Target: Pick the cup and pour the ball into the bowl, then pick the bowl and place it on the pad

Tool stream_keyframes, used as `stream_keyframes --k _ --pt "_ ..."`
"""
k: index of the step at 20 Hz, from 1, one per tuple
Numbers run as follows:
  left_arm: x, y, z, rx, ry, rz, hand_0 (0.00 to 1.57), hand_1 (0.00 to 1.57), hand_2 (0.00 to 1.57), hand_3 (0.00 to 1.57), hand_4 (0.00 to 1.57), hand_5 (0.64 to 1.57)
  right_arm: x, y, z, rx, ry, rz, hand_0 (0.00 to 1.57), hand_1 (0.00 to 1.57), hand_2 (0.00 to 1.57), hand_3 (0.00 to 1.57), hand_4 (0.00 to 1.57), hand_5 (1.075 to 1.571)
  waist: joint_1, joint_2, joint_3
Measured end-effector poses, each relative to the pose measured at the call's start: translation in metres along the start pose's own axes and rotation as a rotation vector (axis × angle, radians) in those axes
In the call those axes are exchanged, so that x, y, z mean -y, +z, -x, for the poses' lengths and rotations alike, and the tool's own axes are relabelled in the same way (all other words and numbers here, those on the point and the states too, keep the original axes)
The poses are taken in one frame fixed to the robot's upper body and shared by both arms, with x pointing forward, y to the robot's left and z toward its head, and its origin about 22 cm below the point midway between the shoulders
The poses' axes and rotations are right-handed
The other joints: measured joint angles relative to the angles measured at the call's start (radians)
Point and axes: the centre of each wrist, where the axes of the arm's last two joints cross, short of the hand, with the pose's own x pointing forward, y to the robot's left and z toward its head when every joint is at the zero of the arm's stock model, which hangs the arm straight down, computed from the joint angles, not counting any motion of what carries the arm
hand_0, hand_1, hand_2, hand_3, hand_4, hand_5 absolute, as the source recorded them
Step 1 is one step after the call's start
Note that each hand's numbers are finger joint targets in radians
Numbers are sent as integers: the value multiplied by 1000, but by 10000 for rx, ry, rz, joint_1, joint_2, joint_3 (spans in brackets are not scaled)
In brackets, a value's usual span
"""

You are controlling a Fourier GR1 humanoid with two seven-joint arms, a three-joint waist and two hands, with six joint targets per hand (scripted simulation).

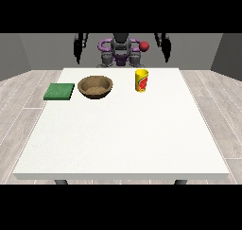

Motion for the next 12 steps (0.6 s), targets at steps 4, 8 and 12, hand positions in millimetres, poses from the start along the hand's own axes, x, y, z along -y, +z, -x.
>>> stream_keyframes --k 4,8,12 --pt "-4 -1 -15 230 -102 57 0 0 0 0 0 1562 5 -1 -14 205 118 1 0 0 0 0 583 1570 -22 -1264 49" --pt "10 8 -19 -244 754 239 0 0 0 0 0 1563 -2 9 -17 -262 -820 -55 0 0 0 0 520 1570 -163 -2792 78" --pt "25 28 -24 -1063 1732 341 0 0 0 0 0 1553 0 30 -16 -1211 -1983 232 0 0 0 0 522 1570 -139 -3900 85"
